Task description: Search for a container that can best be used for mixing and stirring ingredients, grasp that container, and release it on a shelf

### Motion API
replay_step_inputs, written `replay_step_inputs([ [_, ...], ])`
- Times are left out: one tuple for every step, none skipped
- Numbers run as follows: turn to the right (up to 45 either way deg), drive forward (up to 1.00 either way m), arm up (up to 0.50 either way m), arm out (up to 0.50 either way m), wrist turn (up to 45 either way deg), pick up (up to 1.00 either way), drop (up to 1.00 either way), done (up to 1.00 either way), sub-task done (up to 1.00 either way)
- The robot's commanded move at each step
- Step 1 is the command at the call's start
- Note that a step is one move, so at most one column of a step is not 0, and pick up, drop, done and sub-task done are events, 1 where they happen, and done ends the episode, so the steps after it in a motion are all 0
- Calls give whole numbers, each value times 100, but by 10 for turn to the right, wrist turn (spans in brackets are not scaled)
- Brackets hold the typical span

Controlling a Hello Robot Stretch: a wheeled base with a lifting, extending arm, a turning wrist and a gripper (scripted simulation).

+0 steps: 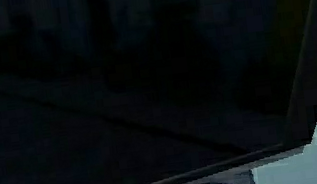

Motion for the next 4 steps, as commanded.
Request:
replay_step_inputs([
  [-450,0,0,0,0,0,0,0,0],
  [-450,0,0,0,0,0,0,0,0],
  [-120,0,0,0,0,0,0,0,0],
  [0,0,0,12,0,0,0,0,0],
])
